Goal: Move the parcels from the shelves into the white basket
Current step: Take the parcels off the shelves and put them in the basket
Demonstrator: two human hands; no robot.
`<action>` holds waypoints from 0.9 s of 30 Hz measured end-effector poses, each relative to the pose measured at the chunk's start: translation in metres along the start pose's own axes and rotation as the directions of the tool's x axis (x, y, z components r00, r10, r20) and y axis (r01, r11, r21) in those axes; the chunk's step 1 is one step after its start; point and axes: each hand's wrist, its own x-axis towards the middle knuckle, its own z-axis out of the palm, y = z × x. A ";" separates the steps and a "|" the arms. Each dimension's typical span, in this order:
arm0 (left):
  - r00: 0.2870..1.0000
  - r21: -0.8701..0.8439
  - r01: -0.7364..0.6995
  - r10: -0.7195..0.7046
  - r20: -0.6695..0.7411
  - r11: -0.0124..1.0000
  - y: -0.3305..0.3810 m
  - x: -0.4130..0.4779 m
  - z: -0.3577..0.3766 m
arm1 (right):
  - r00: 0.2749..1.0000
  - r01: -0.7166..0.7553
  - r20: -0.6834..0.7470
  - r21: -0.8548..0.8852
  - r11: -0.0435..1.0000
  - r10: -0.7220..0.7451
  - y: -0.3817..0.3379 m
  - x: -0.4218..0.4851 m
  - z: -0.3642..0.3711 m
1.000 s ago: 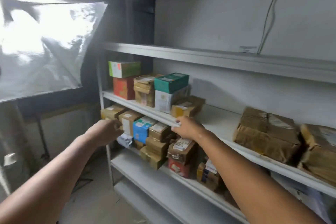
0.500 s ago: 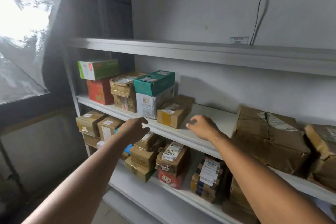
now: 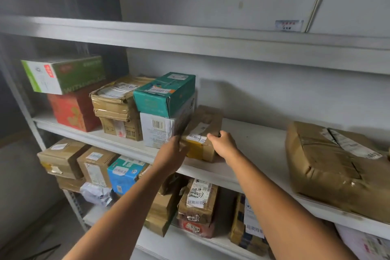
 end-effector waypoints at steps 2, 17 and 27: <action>1.000 -0.008 0.010 -0.010 -0.002 1.000 -0.001 0.008 0.004 | 1.000 -0.017 -0.019 0.061 0.998 0.019 0.000 0.007 0.006; 0.989 -0.467 0.094 -0.136 -0.058 0.880 0.065 -0.051 -0.010 | 0.943 0.331 -0.116 0.215 0.919 -0.312 0.034 -0.073 -0.038; 0.947 -0.473 0.139 -0.257 -0.194 0.870 0.093 -0.155 -0.024 | 0.880 0.453 0.018 0.266 0.851 -0.474 0.060 -0.156 -0.068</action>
